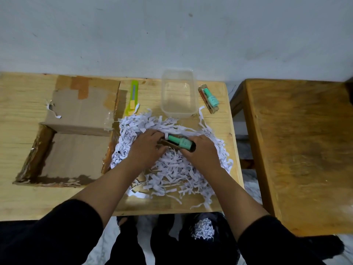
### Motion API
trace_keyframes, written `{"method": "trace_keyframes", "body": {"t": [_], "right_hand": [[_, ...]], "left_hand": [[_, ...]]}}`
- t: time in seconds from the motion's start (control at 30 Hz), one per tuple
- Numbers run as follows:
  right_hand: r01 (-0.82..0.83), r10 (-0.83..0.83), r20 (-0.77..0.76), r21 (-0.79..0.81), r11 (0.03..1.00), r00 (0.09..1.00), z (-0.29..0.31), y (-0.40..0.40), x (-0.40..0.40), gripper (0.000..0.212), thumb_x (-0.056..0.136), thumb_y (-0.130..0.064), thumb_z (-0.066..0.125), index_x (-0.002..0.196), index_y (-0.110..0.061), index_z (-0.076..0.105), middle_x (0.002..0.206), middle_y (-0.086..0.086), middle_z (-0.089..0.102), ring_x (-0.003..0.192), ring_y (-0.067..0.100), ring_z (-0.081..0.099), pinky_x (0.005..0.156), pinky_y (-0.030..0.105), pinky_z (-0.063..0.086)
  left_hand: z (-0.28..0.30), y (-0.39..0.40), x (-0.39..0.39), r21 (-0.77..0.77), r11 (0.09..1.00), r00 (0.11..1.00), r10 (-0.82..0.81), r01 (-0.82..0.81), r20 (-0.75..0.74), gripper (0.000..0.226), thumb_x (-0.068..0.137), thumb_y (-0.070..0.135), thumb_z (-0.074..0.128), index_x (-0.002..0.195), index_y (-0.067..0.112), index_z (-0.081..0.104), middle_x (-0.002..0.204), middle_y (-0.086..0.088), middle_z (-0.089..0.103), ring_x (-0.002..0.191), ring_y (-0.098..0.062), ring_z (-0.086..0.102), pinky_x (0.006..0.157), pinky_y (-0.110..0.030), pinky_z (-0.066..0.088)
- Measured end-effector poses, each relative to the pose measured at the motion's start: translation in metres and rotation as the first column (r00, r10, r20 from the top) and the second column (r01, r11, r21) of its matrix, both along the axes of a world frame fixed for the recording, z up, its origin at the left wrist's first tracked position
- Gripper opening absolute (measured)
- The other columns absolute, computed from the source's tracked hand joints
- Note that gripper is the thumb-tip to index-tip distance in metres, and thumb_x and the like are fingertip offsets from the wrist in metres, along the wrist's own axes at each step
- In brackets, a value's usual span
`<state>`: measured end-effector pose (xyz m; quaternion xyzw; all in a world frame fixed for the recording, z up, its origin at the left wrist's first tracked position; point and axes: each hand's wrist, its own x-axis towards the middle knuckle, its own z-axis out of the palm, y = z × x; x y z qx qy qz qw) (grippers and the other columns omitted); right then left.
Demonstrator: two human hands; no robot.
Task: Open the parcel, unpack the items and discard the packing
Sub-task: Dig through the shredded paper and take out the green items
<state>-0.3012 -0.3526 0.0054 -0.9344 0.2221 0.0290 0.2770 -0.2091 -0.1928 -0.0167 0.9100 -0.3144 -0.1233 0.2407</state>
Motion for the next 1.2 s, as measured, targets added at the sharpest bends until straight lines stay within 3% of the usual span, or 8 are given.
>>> {"method": "trace_keyframes", "body": {"t": [0.2,0.4,0.67,0.8,0.9,1.0,1.1,1.2], "right_hand": [[-0.057,0.043,0.135,0.101,0.993,0.99,0.0,0.002,-0.005,0.043,0.07,-0.023,0.077,0.109,-0.012,0.063,0.104,0.012,0.055,0.097,0.026,0.054,0.073,0.028,0.042],[-0.027,-0.022,0.167,0.288,0.957,0.986,0.006,0.002,-0.01,0.05,0.073,-0.018,0.076,0.12,-0.019,0.058,0.113,0.01,0.058,0.105,0.019,0.053,0.084,0.02,0.036],[0.047,-0.095,0.14,0.311,0.949,0.986,0.008,-0.012,-0.017,0.043,0.075,-0.012,0.074,0.115,-0.011,0.059,0.109,0.011,0.062,0.096,0.021,0.061,0.087,0.036,0.053],[0.012,-0.05,0.191,0.194,0.981,0.98,0.013,-0.014,-0.015,0.042,0.068,-0.013,0.079,0.108,-0.009,0.065,0.097,0.005,0.053,0.084,0.011,0.05,0.072,0.002,0.038],[0.026,-0.071,0.234,0.19,0.981,0.97,0.025,-0.014,-0.015,0.041,0.068,-0.016,0.079,0.107,-0.012,0.067,0.095,0.003,0.051,0.086,0.011,0.049,0.07,0.003,0.035],[0.066,-0.13,0.28,0.227,0.972,0.951,0.041,-0.015,-0.016,0.04,0.07,-0.017,0.078,0.109,-0.018,0.067,0.09,-0.002,0.055,0.088,0.013,0.051,0.071,0.014,0.037],[0.161,-0.261,0.336,0.297,0.941,0.905,0.053,-0.016,-0.018,0.04,0.071,-0.017,0.078,0.109,-0.022,0.067,0.08,-0.011,0.053,0.077,0.003,0.049,0.065,0.005,0.036],[0.248,-0.381,0.354,0.367,0.897,0.854,0.056,-0.013,-0.018,0.039,0.072,-0.014,0.077,0.108,-0.022,0.067,0.079,-0.011,0.055,0.068,0.002,0.049,0.061,0.009,0.04]], "left_hand": [[-0.004,0.003,0.001,-0.073,0.997,1.0,-0.021,0.021,-0.008,0.049,0.066,0.019,0.081,0.109,0.005,0.063,0.107,-0.016,0.062,0.095,-0.033,0.06,0.08,-0.035,0.046],[-0.008,0.001,0.0,-0.088,0.996,0.999,0.03,-0.031,-0.013,0.047,0.066,0.022,0.081,0.108,0.007,0.064,0.106,-0.014,0.064,0.096,-0.032,0.059,0.083,-0.037,0.045],[-0.011,0.0,0.0,-0.064,0.995,0.996,0.08,-0.082,-0.029,0.047,0.071,0.017,0.078,0.114,0.005,0.06,0.112,-0.016,0.061,0.1,-0.036,0.055,0.085,-0.039,0.044],[-0.01,0.0,0.0,-0.076,0.993,0.996,0.083,-0.086,-0.039,0.049,0.07,0.02,0.079,0.113,0.006,0.06,0.112,-0.015,0.061,0.1,-0.034,0.055,0.083,-0.038,0.045],[-0.006,-0.001,0.0,-0.1,0.991,0.995,0.08,-0.087,-0.063,0.05,0.069,0.024,0.08,0.112,0.006,0.061,0.109,-0.015,0.062,0.098,-0.033,0.056,0.081,-0.038,0.047],[-0.003,0.0,-0.001,-0.118,0.989,0.992,0.082,-0.093,-0.094,0.056,0.066,0.024,0.082,0.114,0.006,0.061,0.111,-0.016,0.061,0.1,-0.032,0.057,0.082,-0.039,0.05],[-0.001,-0.001,-0.003,-0.12,0.989,0.994,0.072,-0.082,-0.084,0.054,0.066,0.024,0.082,0.112,0.005,0.062,0.111,-0.016,0.06,0.102,-0.032,0.056,0.083,-0.037,0.045],[-0.001,-0.001,-0.007,-0.103,0.993,0.996,0.056,-0.063,-0.062,0.053,0.065,0.024,0.082,0.111,0.005,0.062,0.112,-0.016,0.06,0.104,-0.033,0.054,0.087,-0.038,0.043]]}}
